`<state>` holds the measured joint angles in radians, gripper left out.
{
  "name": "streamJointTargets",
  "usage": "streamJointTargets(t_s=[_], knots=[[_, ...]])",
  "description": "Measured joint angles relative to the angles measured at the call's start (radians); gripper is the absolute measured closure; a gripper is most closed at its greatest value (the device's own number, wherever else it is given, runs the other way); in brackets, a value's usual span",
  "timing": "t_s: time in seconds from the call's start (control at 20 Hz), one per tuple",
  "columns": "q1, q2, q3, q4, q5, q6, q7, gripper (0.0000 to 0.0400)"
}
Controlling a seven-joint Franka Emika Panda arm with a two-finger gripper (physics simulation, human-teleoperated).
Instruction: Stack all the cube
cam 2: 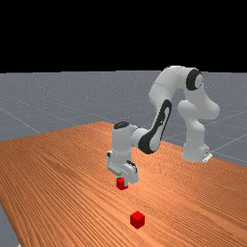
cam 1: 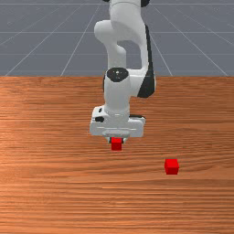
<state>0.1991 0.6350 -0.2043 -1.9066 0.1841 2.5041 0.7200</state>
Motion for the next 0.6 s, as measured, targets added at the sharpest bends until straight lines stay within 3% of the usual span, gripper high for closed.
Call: streamJointTargets(t_s=[0.25,0.6], knots=[[0.052,0.01,0.056,0.261,0.011,-0.165,0.049,0.021],[0.116,0.204,0.083,0.448,0.004,-0.193,0.122,0.021]])
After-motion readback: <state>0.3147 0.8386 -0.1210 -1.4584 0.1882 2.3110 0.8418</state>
